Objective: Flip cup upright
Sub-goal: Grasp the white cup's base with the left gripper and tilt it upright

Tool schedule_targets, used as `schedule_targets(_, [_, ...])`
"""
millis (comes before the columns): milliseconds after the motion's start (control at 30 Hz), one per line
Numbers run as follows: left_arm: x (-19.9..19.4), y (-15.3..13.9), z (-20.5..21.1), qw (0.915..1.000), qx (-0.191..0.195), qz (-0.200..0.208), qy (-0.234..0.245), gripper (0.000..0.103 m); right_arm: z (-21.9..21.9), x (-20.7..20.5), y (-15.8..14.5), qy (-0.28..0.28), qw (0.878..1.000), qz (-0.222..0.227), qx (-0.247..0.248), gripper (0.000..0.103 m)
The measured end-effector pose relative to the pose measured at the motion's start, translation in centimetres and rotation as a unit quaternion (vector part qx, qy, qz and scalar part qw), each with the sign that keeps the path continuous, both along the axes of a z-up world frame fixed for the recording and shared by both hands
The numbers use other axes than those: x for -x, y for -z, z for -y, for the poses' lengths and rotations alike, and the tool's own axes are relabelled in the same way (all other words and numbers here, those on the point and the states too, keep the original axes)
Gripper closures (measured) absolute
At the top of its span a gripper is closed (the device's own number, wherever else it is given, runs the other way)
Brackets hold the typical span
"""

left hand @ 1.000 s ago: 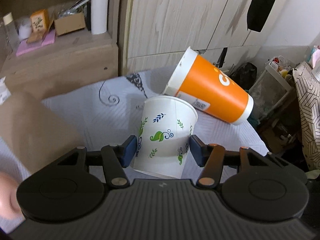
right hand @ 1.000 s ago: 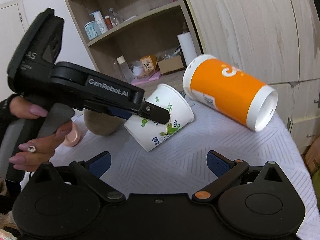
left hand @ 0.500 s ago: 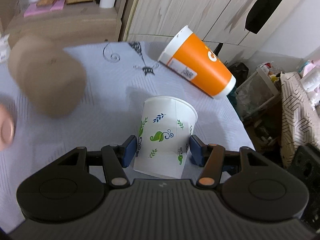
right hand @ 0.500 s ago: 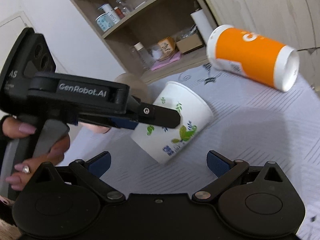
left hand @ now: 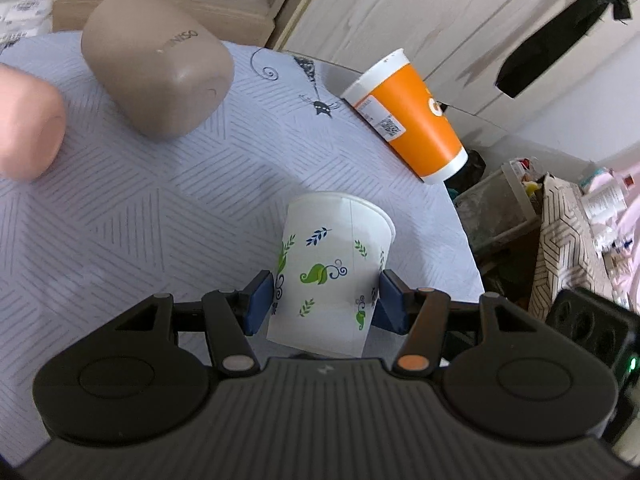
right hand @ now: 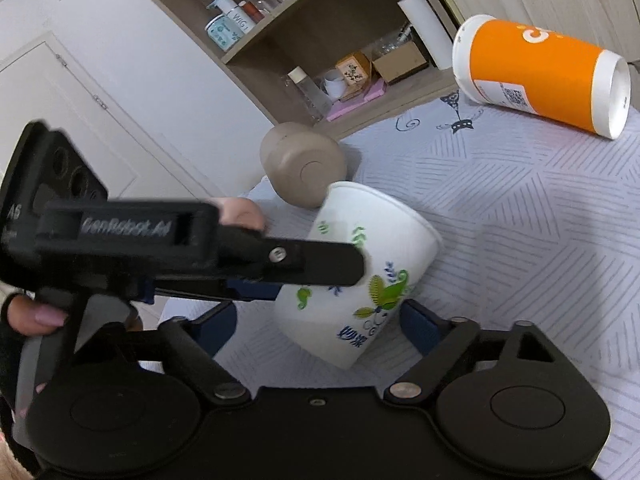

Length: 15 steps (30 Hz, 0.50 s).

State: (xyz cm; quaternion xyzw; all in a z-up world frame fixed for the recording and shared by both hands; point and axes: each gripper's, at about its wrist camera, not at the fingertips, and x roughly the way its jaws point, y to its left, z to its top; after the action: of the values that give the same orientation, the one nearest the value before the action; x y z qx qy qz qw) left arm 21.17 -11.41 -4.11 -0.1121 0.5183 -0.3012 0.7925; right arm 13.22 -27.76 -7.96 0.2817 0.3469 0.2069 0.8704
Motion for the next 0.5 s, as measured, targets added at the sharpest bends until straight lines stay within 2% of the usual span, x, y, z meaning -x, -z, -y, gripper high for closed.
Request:
schedule_targets(100, [0.3, 0.1, -0.4, 1.0000, 0.006, -0.001, 0.002, 0.046, 0.5, -0.3, 0.2, 0.008, 1.000, -0.008, -0.006, 0.030])
schedule_targets(133, [0.3, 0.0, -0.7, 1.0000, 0.008, 0.000, 0.003, 0.046, 0.5, -0.4, 0.3, 0.009, 1.000, -0.009, -0.006, 0.031])
schedule_targets(333, [0.5, -0.2, -0.6, 0.9998, 0.005, 0.013, 0.017, 0.045, 0.5, -0.3, 0.3, 0.001, 1.000, -0.006, -0.001, 0.032])
schedule_targets(500, [1.2, -0.4, -0.5, 0.9985, -0.002, 0.039, 0.038, 0.046, 0.6, 0.2, 0.1, -0.004, 1.000, 0.001, 0.007, 0.032])
